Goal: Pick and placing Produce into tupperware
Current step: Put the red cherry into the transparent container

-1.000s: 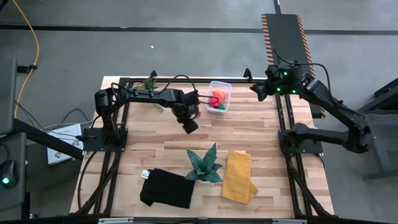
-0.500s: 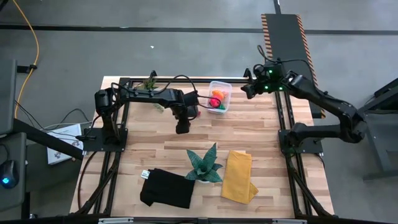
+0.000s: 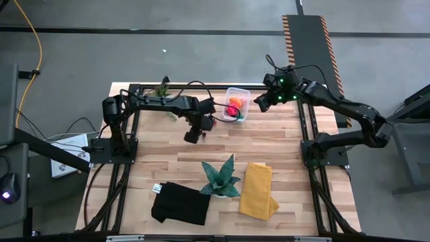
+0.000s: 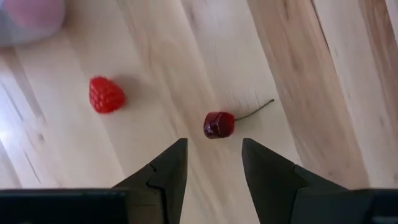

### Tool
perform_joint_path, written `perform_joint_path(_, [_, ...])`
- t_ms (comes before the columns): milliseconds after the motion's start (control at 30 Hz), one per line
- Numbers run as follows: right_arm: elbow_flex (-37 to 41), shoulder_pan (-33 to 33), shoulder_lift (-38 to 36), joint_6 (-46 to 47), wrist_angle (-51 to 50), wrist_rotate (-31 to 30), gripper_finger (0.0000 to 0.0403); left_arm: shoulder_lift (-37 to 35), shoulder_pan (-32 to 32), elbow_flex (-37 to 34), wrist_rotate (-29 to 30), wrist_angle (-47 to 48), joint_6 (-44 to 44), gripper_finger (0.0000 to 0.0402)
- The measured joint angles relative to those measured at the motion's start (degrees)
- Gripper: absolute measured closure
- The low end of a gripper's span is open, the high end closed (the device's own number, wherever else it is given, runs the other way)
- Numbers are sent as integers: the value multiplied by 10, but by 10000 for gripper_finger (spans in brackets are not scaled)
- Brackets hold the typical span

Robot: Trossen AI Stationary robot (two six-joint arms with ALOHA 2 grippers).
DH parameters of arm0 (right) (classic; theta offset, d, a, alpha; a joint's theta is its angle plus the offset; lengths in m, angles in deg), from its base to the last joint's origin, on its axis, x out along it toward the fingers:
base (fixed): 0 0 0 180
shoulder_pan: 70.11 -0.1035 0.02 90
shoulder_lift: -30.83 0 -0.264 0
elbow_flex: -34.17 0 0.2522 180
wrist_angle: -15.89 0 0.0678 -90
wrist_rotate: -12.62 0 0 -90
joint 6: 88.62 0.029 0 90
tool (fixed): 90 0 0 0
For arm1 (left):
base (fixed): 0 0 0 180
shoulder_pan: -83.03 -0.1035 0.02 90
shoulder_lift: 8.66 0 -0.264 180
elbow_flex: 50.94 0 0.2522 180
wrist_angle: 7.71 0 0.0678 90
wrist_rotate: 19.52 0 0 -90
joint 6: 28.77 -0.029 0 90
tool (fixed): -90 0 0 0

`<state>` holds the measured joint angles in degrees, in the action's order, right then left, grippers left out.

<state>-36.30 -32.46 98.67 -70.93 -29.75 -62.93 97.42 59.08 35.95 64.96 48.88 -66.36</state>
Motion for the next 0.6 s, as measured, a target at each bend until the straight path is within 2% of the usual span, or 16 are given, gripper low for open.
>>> perform_joint_path(100, [0, -6, 0, 0, 0, 0, 290, 0, 0, 0, 0, -8, -25, 259])
perform_joint_path(200, [0, -11, 0, 0, 0, 0, 290, 0, 0, 0, 0, -14, 23, 259])
perform_joint_path(400, [0, -22, 0, 3, 0, 1, 290, 0, 0, 0, -2, -30, 314, 259])
perform_joint_path(600, [0, -26, 0, -1, 0, 5, 290, 0, 0, 0, -43, -30, 574, 259])
